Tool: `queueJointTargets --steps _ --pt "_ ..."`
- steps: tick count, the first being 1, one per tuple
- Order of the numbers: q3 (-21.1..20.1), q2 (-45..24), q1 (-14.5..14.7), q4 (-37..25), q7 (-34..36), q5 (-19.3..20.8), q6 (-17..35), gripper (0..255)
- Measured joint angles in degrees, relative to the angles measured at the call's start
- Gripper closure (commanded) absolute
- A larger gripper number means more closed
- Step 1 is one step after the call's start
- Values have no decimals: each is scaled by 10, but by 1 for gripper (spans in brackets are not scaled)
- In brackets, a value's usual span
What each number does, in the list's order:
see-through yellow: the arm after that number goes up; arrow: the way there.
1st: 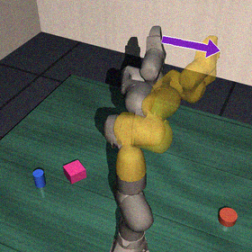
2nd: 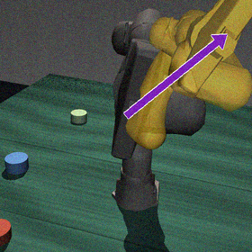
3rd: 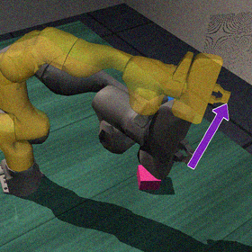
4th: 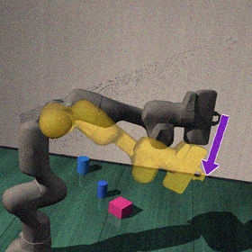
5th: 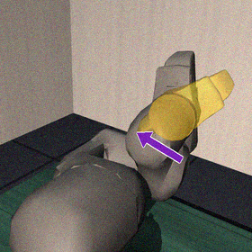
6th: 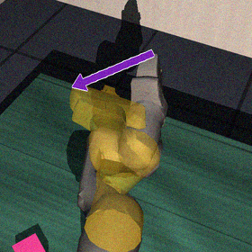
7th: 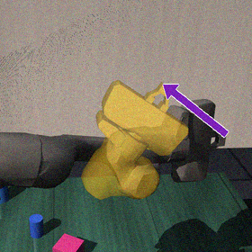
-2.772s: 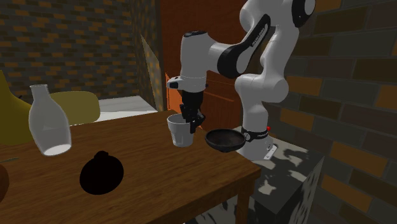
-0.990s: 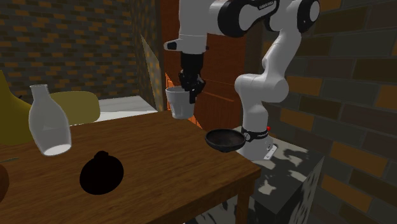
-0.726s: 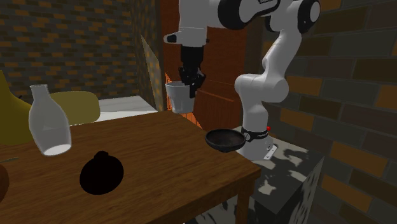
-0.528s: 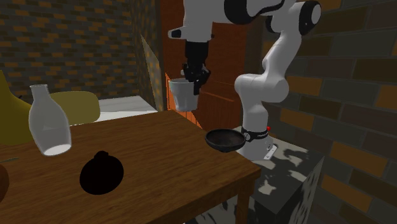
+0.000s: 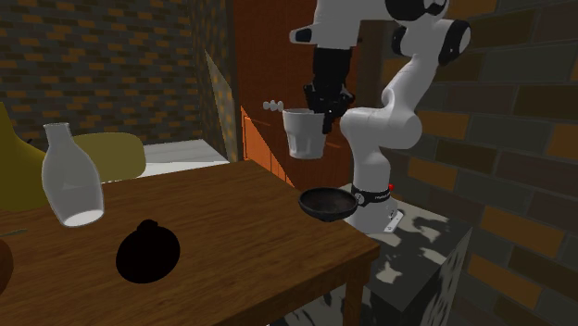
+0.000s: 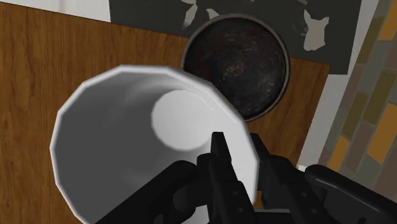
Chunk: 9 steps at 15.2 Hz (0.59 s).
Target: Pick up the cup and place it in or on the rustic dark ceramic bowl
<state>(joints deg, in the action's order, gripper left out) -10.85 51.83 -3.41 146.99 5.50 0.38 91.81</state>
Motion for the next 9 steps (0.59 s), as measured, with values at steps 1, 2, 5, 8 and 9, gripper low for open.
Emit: queueJointTargets --steps 1,2,5,8,9 --pt "-14 7 8 -4 14 -13 -12 255" --pt "-23 15 14 -3 24 -22 -20 255" --pt "-46 28 27 1 47 -44 -30 255" --pt "-54 32 32 24 53 -52 -12 255" --pt "-55 33 32 31 54 -53 -5 255"
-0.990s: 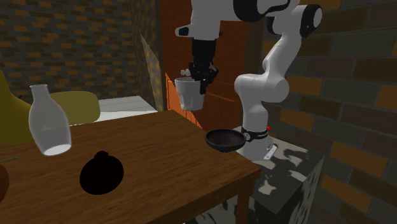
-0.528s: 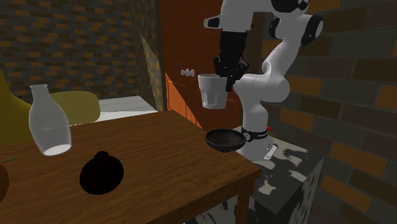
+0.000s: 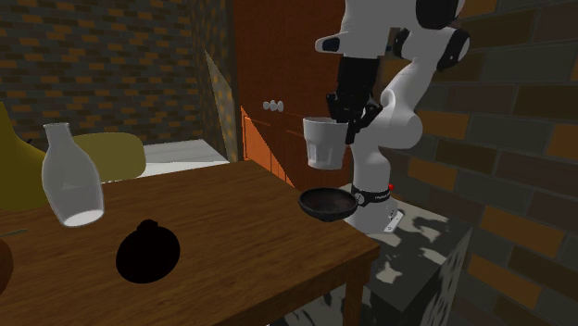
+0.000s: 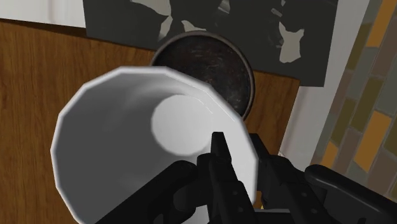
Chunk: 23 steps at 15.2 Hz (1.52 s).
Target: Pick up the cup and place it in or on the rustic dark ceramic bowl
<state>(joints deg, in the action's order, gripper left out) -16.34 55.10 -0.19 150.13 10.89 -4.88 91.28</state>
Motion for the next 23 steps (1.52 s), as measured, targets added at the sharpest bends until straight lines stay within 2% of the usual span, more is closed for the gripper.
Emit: queueJointTargets --steps 13,20,21,23 --pt "-22 -2 11 97 11 -21 98 255" --pt "-23 -1 12 105 11 -22 104 255" --pt "-23 -1 12 105 11 -22 104 0" --pt "-23 -1 12 105 11 -22 104 0"
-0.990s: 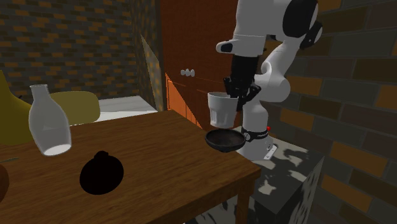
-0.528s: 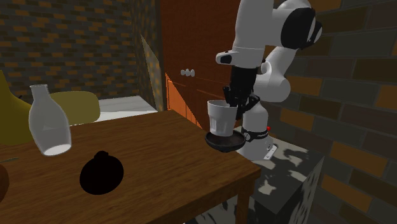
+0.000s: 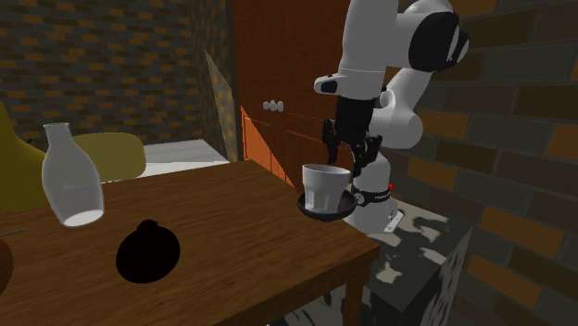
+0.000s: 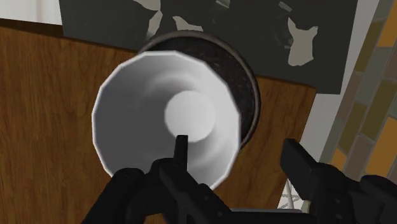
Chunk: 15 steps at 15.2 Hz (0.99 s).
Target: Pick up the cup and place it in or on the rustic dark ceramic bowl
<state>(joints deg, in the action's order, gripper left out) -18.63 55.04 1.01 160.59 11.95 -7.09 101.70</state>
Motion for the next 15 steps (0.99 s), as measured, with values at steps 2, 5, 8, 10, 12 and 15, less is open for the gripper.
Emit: queueJointTargets --steps 2,5,8,10,12,15 --pt "0 0 0 0 0 0 0 0" --pt "2 -1 -2 -10 -1 2 -9 0" --pt "7 -4 -5 -61 0 8 -55 0" --pt "7 -6 -6 -72 1 8 -65 0" --pt "7 -6 -6 -75 1 9 -67 0" --pt "7 -6 -6 -76 1 9 -68 0"
